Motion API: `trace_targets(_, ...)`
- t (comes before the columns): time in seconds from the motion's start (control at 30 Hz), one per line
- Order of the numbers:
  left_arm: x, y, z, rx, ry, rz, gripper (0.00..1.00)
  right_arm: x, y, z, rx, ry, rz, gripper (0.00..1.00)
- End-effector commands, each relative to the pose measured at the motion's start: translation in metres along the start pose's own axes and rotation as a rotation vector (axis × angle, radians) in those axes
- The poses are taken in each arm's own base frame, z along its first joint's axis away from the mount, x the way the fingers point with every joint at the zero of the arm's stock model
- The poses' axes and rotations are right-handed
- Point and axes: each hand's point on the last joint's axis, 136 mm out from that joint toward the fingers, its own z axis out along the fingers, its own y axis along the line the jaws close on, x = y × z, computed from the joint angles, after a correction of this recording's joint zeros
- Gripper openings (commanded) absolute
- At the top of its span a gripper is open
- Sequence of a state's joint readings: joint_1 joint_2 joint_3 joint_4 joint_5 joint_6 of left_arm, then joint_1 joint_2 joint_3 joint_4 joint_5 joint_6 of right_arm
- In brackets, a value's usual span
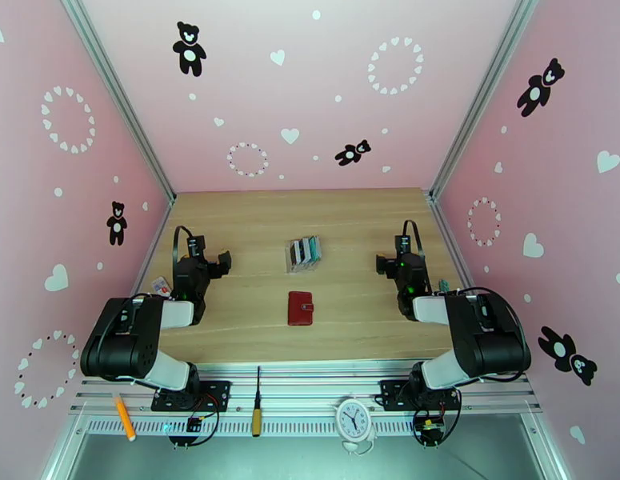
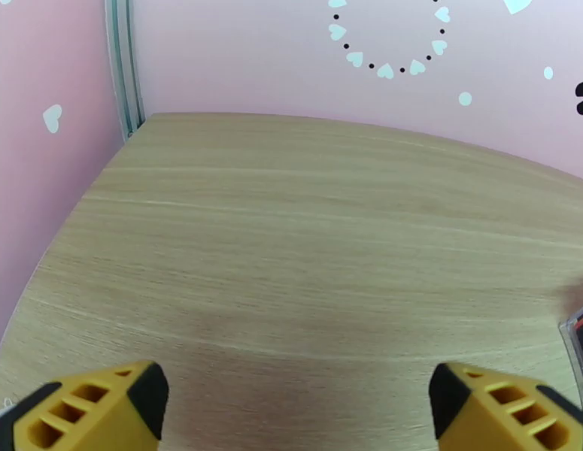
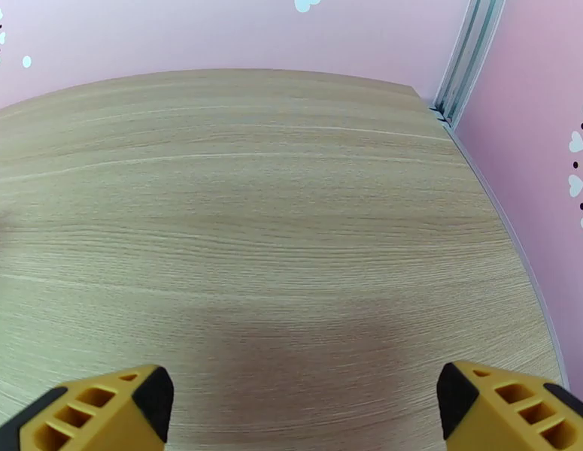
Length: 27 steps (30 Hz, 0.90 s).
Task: Put the credit cards into the card holder
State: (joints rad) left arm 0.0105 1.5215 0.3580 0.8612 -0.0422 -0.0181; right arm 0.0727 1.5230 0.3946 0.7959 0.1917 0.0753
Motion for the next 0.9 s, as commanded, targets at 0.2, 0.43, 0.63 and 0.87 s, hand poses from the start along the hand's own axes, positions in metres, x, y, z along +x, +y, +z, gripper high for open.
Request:
trace_targets(0.2, -0.0110, 0.0011, 0.0029, -0.001, -0.033, 0.009, 0.98, -0.0048, 0.0011, 0.0013, -0.002, -0.017, 0.002, 0.99)
trace_targets(0.43, -0.0107, 0.0017, 0.0030, -0.002, -0.032, 0.007, 0.98, -0.0043, 0.0015, 0.0015, -0.003, -0.016, 0.002, 0.99)
trace_targets(0.63, -0.0105, 0.0014, 0.0030, 0.001, -0.032, 0.005, 0.98, -0.0045, 0.0012, 0.0014, -0.003, -0.016, 0.002, 0.99)
trace_targets(0.87, -0.0105, 0.0015, 0.0032, 0.003, -0.031, 0.005, 0.98, -0.0051, 0.0022, 0.0026, -0.012, -0.013, 0.004, 0.99)
